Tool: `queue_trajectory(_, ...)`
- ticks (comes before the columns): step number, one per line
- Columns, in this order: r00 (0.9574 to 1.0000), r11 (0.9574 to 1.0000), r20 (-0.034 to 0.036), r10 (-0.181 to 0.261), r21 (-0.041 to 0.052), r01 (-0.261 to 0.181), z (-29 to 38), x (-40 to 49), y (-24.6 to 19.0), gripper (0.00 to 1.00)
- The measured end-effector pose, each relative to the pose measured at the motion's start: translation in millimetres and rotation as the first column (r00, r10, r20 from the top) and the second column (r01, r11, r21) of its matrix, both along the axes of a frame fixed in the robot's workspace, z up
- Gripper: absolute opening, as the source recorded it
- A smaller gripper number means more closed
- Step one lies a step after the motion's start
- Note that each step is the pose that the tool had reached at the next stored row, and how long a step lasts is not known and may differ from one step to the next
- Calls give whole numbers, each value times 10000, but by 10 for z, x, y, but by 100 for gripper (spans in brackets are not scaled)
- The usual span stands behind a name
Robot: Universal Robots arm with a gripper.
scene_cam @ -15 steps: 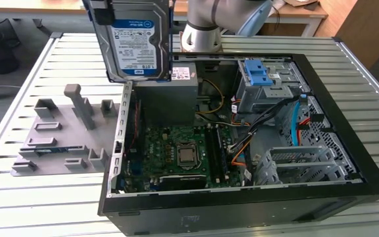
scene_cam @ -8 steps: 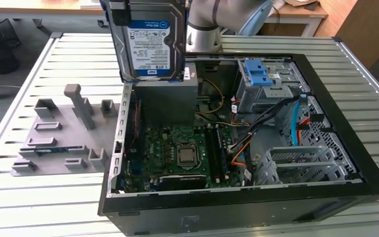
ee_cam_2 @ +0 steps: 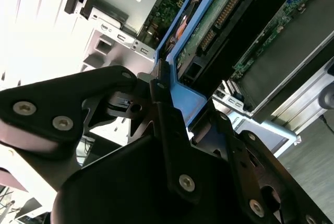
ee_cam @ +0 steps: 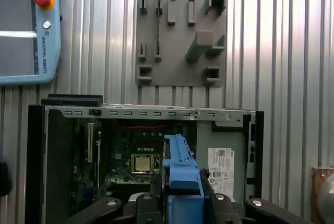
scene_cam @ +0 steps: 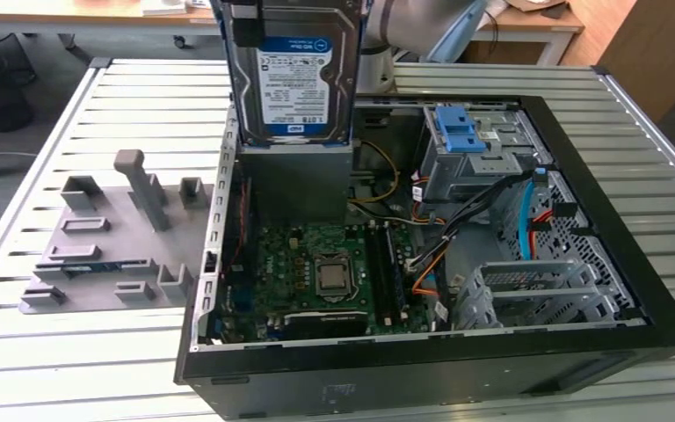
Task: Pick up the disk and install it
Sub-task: 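Pick up the disk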
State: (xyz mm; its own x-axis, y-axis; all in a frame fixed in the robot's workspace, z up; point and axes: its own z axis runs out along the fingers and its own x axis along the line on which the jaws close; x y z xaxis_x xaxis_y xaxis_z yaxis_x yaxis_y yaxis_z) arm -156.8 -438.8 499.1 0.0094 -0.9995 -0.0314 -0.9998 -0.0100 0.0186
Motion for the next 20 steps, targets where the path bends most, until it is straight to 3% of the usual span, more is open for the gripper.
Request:
queue_trajectory(11, 10000, 10000, 8, 0, 0, 0, -17, 201, -2, 36)
queue_trajectory(20, 10000, 10000, 52, -1, -1, 1, -42, 247, -80, 36)
